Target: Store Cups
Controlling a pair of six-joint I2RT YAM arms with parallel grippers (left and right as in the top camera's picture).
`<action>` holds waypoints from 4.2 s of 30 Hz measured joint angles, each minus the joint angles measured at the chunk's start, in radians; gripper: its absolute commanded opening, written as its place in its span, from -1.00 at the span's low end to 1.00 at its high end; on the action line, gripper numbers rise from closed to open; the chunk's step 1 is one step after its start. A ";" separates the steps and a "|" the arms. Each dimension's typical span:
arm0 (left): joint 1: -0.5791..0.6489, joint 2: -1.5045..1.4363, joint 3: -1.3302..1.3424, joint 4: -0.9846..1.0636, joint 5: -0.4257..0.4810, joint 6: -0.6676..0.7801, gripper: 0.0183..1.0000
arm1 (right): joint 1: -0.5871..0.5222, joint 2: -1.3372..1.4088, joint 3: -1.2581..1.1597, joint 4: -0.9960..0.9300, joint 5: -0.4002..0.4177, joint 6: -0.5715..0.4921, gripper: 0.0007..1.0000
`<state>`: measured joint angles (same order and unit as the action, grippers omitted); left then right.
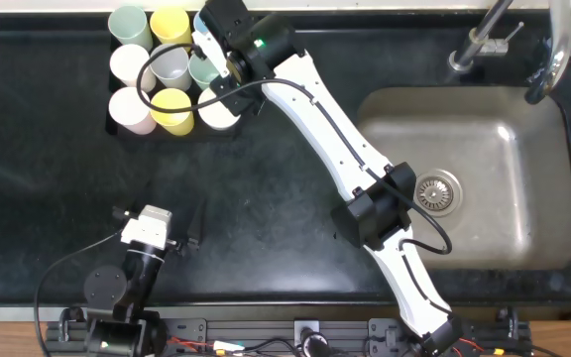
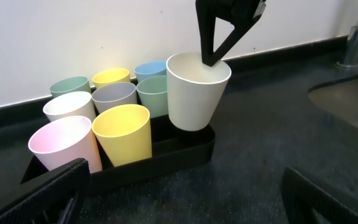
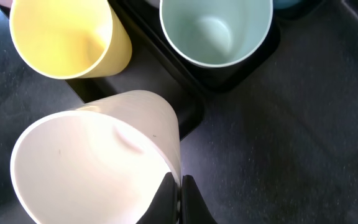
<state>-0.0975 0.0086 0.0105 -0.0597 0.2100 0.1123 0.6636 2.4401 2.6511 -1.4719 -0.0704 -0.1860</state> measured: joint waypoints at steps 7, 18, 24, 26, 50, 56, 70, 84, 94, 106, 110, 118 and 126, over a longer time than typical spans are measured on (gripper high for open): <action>0.000 0.000 0.000 0.000 0.000 0.000 1.00 | 0.000 0.036 0.000 0.004 0.000 0.002 -0.92; 0.000 0.000 0.000 0.000 0.000 0.000 1.00 | 0.000 0.048 0.000 0.044 0.000 0.002 -0.91; 0.000 0.000 0.000 0.000 0.000 0.000 1.00 | 0.000 0.048 -0.004 0.053 0.000 0.001 -0.92; 0.000 0.000 0.000 0.000 0.000 0.000 1.00 | 0.000 0.048 -0.009 0.054 0.000 0.001 -0.91; 0.000 0.000 0.000 0.000 0.000 0.000 1.00 | 0.006 0.096 -0.009 0.058 0.051 -0.025 -0.92; 0.000 0.000 0.000 0.000 0.000 0.000 1.00 | 0.005 0.112 -0.009 0.065 0.053 -0.033 -0.10; 0.000 0.000 0.000 0.000 0.000 0.000 1.00 | 0.006 0.114 -0.005 0.056 0.114 -0.031 1.00; 0.000 0.000 0.000 0.000 0.000 0.000 1.00 | -0.233 -0.257 0.068 -0.212 0.212 0.166 0.99; 0.000 0.000 -0.001 0.001 0.001 0.000 1.00 | -0.439 -0.988 -0.936 0.066 0.172 0.341 1.00; 0.000 0.000 -0.001 0.001 0.000 0.000 1.00 | -0.605 -2.176 -2.162 0.996 0.116 0.112 1.00; 0.000 0.000 -0.001 0.001 0.000 0.000 1.00 | -0.605 -2.401 -2.289 1.017 0.086 0.077 1.00; 0.000 0.000 -0.001 0.000 0.000 0.000 1.00 | -0.605 -2.395 -2.495 1.542 0.118 -0.013 1.00; 0.000 0.000 -0.001 0.001 0.000 0.000 1.00 | -0.612 -2.395 -2.631 1.598 0.221 -0.111 1.00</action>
<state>-0.0975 0.0086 0.0097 -0.0589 0.2104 0.1123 0.0521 0.0456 0.0196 0.1265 0.1505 -0.2966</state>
